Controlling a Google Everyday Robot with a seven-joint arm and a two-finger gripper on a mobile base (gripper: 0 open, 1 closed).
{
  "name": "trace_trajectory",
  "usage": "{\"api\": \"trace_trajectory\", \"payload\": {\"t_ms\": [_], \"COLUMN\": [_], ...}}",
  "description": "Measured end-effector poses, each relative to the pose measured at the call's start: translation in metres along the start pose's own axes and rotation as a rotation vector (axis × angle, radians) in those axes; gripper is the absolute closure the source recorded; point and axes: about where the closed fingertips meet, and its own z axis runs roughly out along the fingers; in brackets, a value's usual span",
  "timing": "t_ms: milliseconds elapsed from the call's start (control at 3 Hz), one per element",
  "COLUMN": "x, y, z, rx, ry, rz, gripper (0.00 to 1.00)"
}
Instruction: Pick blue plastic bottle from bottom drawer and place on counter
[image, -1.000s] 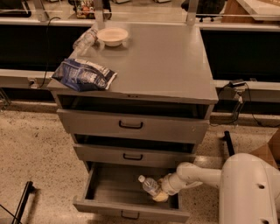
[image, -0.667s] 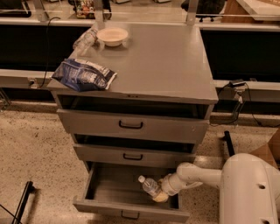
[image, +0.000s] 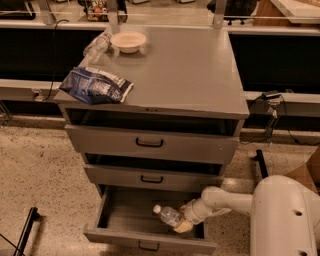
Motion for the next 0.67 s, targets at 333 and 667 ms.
{"api": "trace_trajectory", "payload": {"t_ms": [333, 667], "x": [-0.0002, -0.0002], "y": [0.0015, 0.0015], "z": [0.0017, 0.0017], "rx": [-0.003, -0.003], "ry": [0.0, 0.0], "rz": [0.0, 0.0], "gripper": [0.0, 0.0]}}
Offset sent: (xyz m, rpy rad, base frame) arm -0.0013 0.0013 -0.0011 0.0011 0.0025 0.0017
